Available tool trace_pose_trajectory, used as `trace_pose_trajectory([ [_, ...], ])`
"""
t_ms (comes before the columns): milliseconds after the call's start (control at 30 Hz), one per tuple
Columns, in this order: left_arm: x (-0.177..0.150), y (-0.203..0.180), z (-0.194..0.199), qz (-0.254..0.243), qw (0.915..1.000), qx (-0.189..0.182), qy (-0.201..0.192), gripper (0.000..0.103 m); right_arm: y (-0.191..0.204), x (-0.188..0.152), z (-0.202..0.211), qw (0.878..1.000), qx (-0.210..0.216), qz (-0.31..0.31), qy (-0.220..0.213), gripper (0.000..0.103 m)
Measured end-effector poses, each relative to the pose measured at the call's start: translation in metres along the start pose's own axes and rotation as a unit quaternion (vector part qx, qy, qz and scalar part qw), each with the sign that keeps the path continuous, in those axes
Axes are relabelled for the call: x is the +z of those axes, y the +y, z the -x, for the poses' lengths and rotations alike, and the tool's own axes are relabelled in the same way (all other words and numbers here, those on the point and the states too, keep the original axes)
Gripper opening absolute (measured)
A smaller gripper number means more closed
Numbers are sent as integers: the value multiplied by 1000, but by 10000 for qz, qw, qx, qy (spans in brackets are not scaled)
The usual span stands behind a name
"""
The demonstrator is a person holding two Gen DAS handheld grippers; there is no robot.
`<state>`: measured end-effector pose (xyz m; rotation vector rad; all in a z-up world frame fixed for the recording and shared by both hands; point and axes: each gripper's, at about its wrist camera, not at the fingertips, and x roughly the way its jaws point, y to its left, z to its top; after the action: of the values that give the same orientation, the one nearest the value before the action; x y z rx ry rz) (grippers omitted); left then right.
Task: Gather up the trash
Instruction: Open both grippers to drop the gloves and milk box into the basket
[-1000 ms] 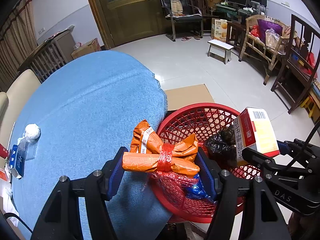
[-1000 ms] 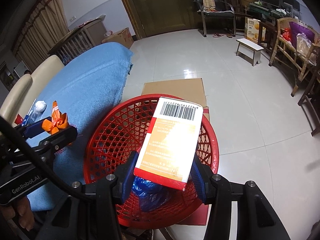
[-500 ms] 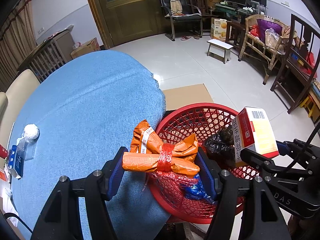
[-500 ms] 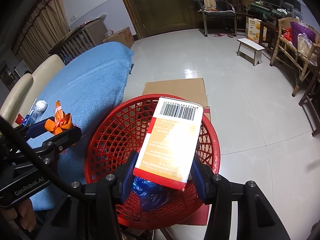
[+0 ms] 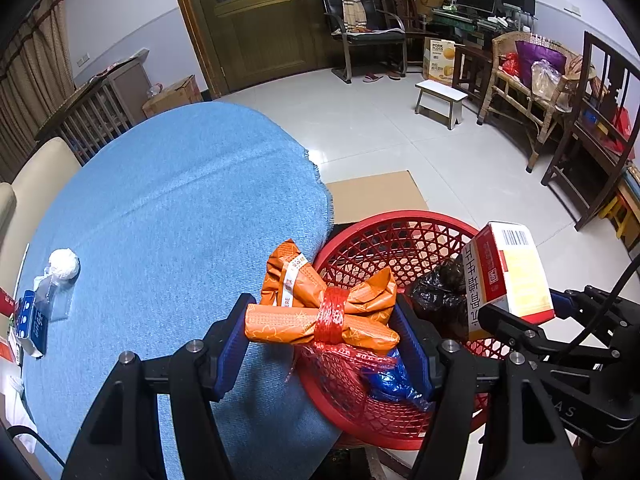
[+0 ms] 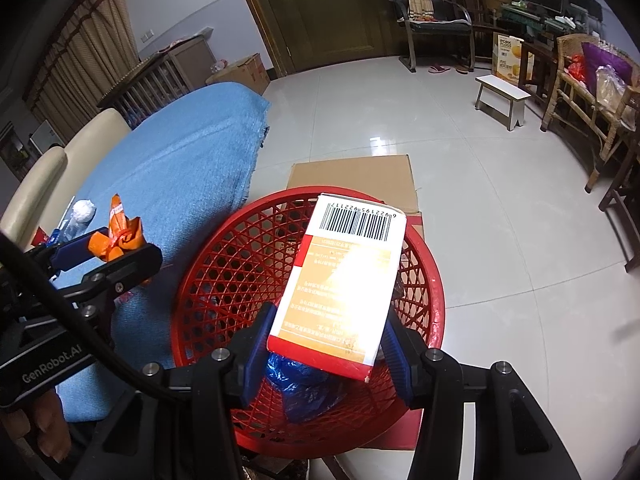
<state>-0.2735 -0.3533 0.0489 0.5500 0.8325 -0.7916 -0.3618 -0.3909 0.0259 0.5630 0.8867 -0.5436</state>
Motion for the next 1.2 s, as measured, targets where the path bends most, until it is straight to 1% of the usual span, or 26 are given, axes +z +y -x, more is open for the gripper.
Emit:
trace_pose_trajectory([
  [200, 0, 0, 1, 17, 10000, 15, -29, 69, -1, -1, -1, 10000, 11, -43, -7, 54],
  [533, 0, 1, 4, 66, 10000, 19, -57, 69, 6, -1, -1, 10000, 22, 55, -11, 54],
  [800, 0, 2, 6, 77, 9999, 31, -70, 69, 3, -1, 0, 10000, 2, 21, -15, 54],
  [1200, -1, -6, -3, -11, 10000, 12, 26, 69, -2, -3, -1, 10000, -8, -63, 1, 54],
])
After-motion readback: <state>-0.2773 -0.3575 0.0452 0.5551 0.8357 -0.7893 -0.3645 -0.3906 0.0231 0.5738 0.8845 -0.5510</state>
